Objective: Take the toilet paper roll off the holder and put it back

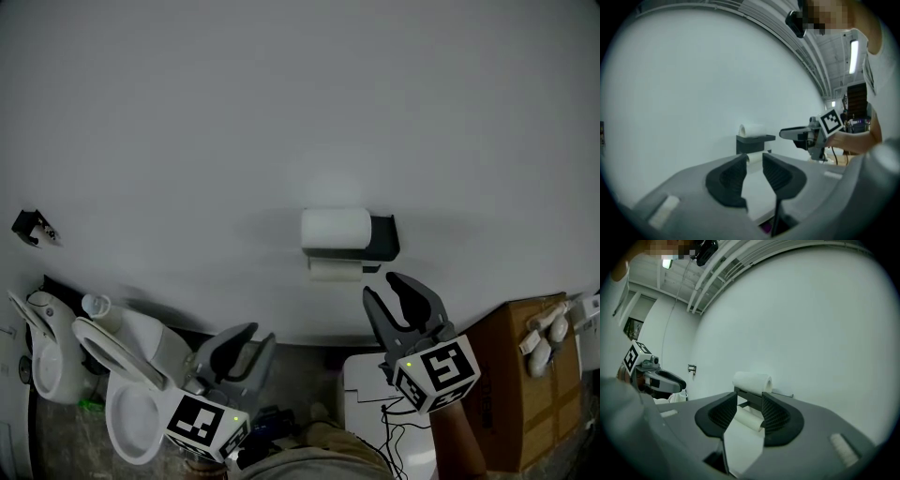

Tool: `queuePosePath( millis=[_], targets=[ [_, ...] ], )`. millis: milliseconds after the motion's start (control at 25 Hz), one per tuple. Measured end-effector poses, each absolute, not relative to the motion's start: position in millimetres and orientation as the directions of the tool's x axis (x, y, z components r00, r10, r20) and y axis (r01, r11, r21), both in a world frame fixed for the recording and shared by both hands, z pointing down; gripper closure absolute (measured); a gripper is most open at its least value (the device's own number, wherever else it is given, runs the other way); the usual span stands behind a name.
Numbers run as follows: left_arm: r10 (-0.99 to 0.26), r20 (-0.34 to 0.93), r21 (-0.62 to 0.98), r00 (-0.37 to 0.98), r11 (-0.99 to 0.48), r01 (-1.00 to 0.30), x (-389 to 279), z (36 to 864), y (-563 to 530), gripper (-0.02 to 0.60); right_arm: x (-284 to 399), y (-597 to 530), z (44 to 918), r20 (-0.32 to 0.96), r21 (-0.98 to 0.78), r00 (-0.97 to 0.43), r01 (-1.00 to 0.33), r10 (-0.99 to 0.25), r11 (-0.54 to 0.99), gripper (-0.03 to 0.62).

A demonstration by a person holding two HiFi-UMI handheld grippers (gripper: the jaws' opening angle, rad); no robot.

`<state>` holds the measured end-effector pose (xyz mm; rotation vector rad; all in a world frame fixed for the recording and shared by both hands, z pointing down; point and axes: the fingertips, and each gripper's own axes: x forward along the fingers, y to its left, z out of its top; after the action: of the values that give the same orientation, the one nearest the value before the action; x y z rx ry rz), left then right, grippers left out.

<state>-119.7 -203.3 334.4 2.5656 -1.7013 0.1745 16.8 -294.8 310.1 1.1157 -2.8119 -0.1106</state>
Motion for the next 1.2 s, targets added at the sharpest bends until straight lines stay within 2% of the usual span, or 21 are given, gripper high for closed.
queuePosePath(
  millis=[200,760,1200],
  targets=[
    [-0.928,0.114,-0.017,0.353,-0.357,-0.934,-125,331,-210,0.486,12,-314,302,0.098,0.119,-0.743,-0.652,-0.663,0.749,0.425],
    [-0.944,0.117,-0.018,0.308,-0.312,-0.950,-130,329,-224,0.486,-5,-352,300,0.176,0.140,-0.782,-0.581,-0.598,0.801,0.421],
    [-0.947,0.118,-0.015,0.299,-0.303,-0.953,-135,330,-228,0.486,-20,-360,306,0.198,0.078,-0.813,-0.543,-0.547,0.836,0.421]
  ],
)
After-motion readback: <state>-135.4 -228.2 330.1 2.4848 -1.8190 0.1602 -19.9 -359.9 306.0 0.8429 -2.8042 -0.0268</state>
